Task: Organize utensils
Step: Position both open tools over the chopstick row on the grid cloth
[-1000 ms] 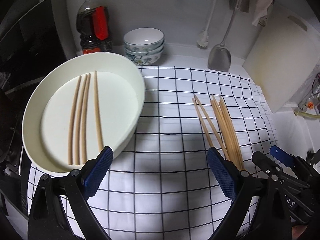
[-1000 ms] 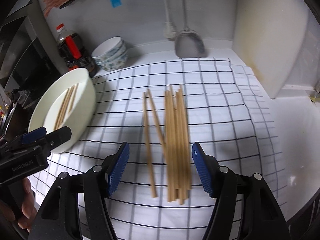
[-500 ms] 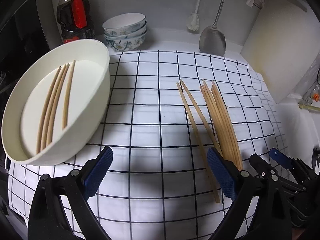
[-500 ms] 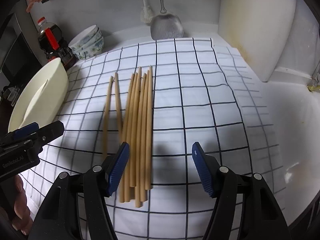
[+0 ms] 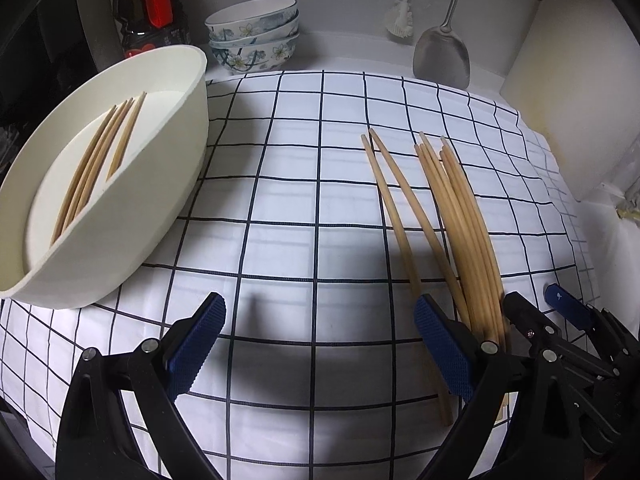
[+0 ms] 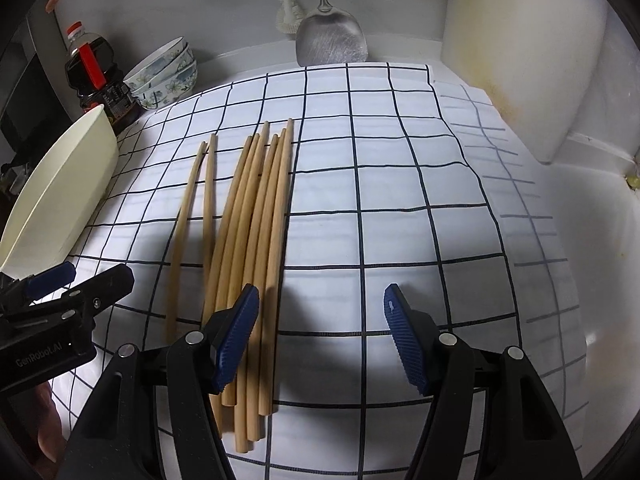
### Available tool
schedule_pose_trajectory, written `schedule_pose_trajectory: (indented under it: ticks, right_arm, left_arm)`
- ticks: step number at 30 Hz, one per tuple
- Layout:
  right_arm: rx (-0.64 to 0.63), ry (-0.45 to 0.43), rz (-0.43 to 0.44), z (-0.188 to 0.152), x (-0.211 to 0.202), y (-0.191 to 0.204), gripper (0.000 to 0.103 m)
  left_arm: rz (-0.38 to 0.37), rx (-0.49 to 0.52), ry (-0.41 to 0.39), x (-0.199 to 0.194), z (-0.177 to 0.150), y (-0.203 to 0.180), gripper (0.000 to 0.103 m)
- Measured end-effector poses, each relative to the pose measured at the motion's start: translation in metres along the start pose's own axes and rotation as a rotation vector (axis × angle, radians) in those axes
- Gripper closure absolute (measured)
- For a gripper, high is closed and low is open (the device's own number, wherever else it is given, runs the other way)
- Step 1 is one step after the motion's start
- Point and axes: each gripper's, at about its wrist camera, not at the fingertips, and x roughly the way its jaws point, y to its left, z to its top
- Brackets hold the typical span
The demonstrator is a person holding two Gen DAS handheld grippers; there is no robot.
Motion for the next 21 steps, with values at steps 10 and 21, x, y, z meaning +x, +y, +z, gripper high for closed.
schedule_pose_trajectory:
  ticks: [10,21]
  right_arm:
    - [-0.052,-0.006,-0.020,-0.001,0.002,0.003,0.041]
    - [-0.082,0.002,-0.040,0.001,0.003,0.006,0.041]
  left_arm:
    - [0.005,0.012,0.000,0.007,-0.002,-0.009,0.010]
    - [0.009,0.015,0.006,0.012,0.000,-0.010,0.010]
